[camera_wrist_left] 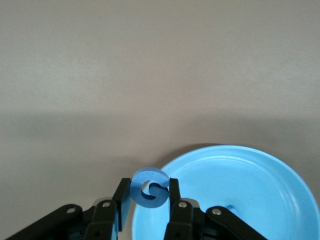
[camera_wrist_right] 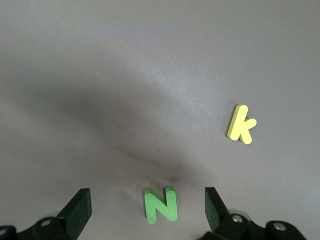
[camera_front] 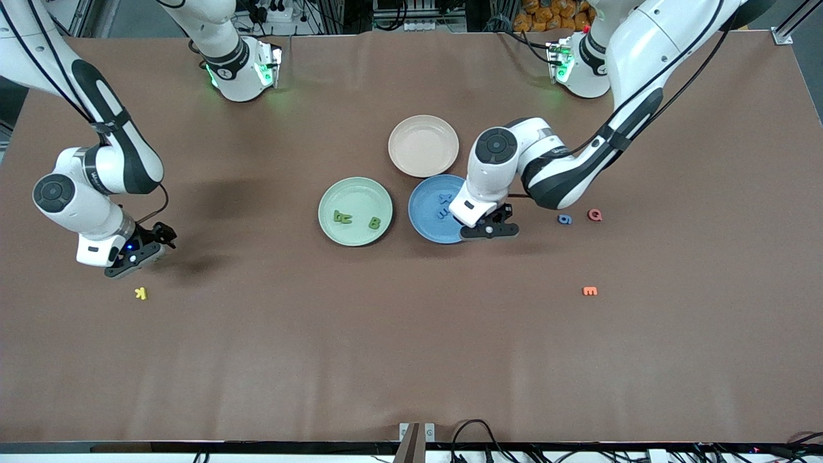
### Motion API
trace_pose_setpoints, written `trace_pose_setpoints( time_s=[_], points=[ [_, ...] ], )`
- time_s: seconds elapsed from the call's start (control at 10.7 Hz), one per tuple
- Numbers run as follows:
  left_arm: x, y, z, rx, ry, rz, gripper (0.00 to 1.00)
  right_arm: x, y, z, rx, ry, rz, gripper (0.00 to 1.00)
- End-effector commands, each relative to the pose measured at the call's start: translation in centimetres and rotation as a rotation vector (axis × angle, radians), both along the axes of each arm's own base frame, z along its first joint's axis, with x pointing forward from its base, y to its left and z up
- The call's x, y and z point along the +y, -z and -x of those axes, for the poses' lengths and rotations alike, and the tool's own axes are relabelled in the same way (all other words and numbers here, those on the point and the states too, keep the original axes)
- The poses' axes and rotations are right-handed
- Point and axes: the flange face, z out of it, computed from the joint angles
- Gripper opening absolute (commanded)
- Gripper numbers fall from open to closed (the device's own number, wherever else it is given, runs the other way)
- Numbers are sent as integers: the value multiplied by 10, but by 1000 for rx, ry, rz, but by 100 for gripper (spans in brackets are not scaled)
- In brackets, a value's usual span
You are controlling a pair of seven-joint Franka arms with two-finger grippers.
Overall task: Sort letters by color into matching plates
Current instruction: 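Drop the blue G onto the blue plate while the right gripper reaches the N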
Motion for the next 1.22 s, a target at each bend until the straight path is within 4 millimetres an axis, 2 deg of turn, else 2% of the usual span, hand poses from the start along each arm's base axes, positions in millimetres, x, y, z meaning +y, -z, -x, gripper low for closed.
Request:
trace_pose_setpoints(
  time_s=[0.0, 0.09, 0.47, 0.66, 0.75, 0.84, 0.94, 1.03, 1.12],
  points=[
    [-29, 0, 8, -5, -46, 8, 0, -11, 8, 6, -13, -49, 11, 100],
    [-31, 2, 11, -3, -55, 9, 0, -17, 11, 7, -15, -51, 15, 100],
    [-49, 6, 27, 6, -83, 13, 0, -11, 30, 6, -53, -72, -18, 100],
    [-60, 4, 32, 1, -97, 21, 0, -12, 31, 7, -52, -72, -18, 100],
    [-63, 4, 34, -3, -105, 19, 5, -21, 32, 11, -50, -69, -11, 100],
    [-67, 3, 35, -6, -103, 21, 21, -22, 32, 14, -47, -76, -5, 100],
    [-69, 4, 36, 5, -113, 23, 45, -27, 33, 17, -43, -69, -4, 100],
    [-73, 3, 36, 18, -131, 32, 81, -28, 35, 20, -41, -72, -4, 100],
    [-73, 2, 36, 24, -139, 34, 100, -27, 35, 19, -49, -75, -6, 100]
  ],
)
